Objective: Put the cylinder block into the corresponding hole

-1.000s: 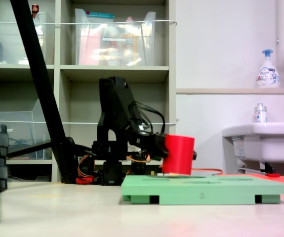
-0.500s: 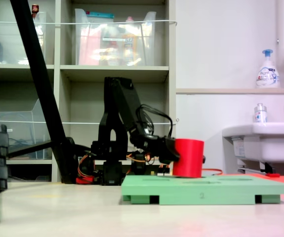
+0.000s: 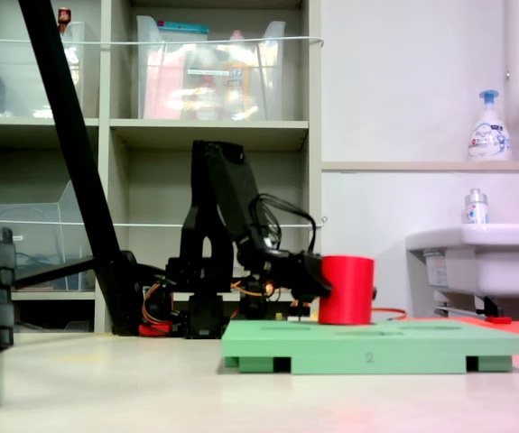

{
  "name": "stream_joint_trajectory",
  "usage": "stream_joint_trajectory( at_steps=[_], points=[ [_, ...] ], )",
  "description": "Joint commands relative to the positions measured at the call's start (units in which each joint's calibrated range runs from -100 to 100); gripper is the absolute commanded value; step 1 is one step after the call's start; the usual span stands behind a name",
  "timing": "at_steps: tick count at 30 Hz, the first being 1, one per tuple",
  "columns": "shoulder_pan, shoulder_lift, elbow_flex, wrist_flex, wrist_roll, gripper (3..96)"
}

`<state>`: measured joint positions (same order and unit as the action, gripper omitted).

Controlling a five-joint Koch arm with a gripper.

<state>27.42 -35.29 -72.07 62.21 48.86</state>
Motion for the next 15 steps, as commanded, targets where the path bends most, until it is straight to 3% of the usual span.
stream_joint_trajectory(
  at_steps=[1,15],
  points=[
    [0.2,-3.5,-1.0,4.0,0.2,38.9],
    [1.3,-2.3,-1.5,4.0,0.3,39.1]
  ],
)
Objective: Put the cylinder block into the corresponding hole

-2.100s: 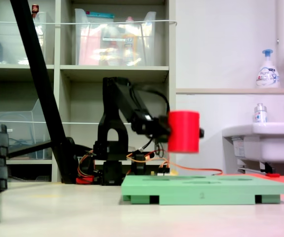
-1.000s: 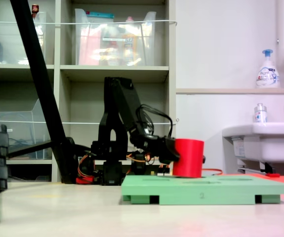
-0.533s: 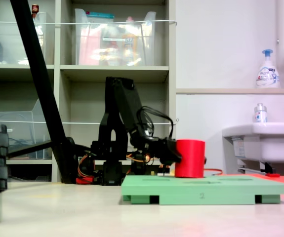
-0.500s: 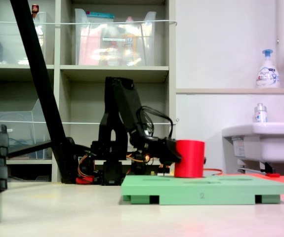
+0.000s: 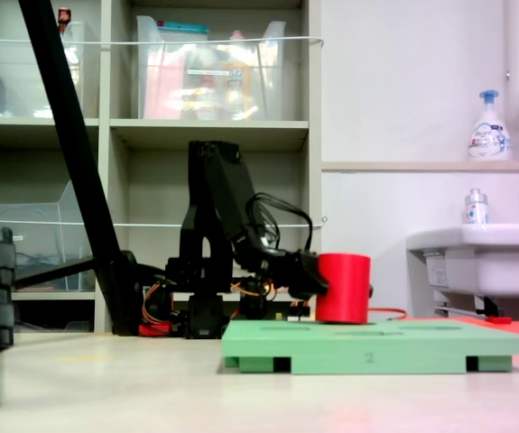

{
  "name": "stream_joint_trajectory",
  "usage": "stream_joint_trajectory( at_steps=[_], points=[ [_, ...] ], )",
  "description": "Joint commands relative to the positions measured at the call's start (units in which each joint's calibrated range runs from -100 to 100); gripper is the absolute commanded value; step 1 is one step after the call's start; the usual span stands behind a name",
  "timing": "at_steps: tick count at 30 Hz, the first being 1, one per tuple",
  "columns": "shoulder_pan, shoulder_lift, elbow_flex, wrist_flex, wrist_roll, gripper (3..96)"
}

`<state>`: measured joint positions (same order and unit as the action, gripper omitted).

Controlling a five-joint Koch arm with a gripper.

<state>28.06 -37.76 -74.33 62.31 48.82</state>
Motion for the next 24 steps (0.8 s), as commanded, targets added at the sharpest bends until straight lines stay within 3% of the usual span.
stream_joint_trajectory(
  at_steps=[1,24],
  points=[
    [0.7,0.5,0.8,3.9,0.3,39.1],
    [0.5,15.8,4.1,8.3,0.6,39.3]
  ],
)
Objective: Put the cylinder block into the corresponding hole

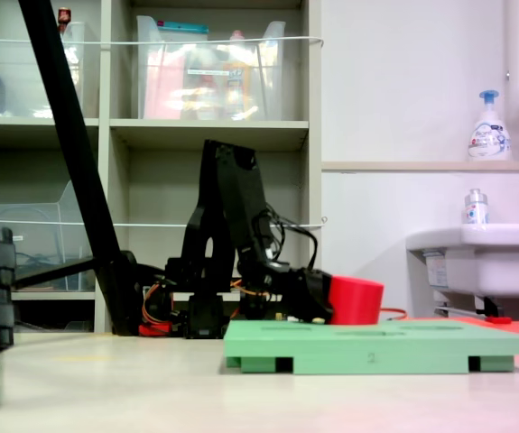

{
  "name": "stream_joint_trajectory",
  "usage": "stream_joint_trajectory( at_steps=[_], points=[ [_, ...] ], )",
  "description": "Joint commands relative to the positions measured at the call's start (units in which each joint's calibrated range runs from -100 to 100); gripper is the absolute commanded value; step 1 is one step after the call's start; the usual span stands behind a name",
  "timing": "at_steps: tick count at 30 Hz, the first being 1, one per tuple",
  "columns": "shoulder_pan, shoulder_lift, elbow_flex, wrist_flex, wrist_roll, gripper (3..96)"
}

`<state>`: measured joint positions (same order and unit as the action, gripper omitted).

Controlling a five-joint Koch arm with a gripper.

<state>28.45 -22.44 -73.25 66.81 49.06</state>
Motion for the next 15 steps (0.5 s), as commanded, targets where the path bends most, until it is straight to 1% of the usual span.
stream_joint_trajectory(
  at_steps=[1,2,5,7,11,15],
  points=[
    [0.1,1.1,3.2,3.9,0.4,40.0],
    [0.1,1.6,3.1,4.2,0.4,40.1],
    [0.0,2.6,2.7,5.8,0.4,45.8],
    [0.0,2.7,1.9,6.3,0.4,46.2],
    [0.0,3.6,0.6,8.9,0.7,51.8],
    [0.0,0.2,-1.9,10.1,0.7,56.4]
  ],
)
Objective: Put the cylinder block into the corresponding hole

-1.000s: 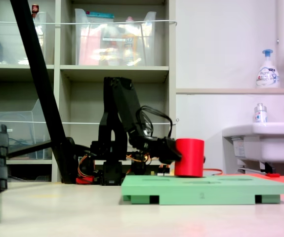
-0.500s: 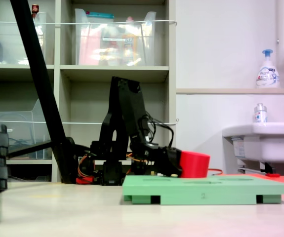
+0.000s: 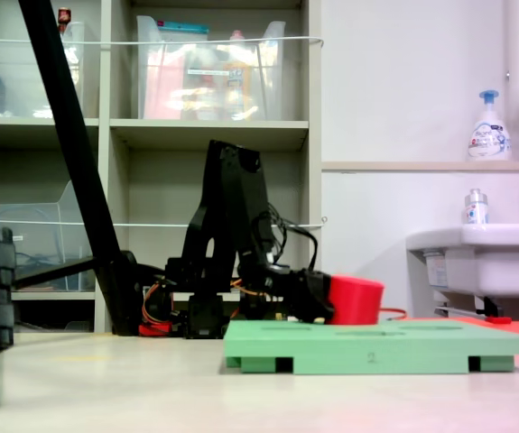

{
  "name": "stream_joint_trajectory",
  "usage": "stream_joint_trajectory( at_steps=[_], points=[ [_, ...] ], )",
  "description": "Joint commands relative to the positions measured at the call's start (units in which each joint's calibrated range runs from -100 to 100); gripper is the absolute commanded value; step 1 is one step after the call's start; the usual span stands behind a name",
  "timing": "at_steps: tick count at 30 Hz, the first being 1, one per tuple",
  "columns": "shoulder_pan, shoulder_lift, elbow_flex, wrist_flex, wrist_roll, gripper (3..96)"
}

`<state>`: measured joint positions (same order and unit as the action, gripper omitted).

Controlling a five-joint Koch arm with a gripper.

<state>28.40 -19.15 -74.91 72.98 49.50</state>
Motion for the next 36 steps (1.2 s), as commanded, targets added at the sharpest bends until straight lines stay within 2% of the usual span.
stream_joint_trajectory(
  at_steps=[1,4,7,9,12,16,17,21,23,26,29,32,36],
  points=[
    [0.1,-4.0,-0.8,3.8,0.2,59.9],
    [0.3,-5.1,-2.4,3.8,0.2,79.3],
    [0.3,-8.9,-4.7,3.7,0.1,89.7],
    [0.2,-16.5,-7.8,3.4,0.0,92.8],
    [-0.5,-34.8,-11.3,0.4,0.0,92.8],
    [-2.7,-70.0,-7.6,-26.7,-1.7,92.7],
    [-3.3,-76.5,-4.5,-33.7,-1.8,91.3],
    [-8.5,-80.8,5.6,-45.7,-8.5,57.5],
    [-12.0,-80.8,12.3,-49.7,-12.6,46.2],
    [-17.7,-80.8,17.0,-49.6,-27.3,44.8],
    [-20.1,-80.8,19.7,-49.4,-38.7,45.3],
    [-24.6,-76.4,17.4,-49.7,-42.5,45.7],
    [-26.5,-75.3,0.5,-49.5,-47.2,45.7]
  ],
)
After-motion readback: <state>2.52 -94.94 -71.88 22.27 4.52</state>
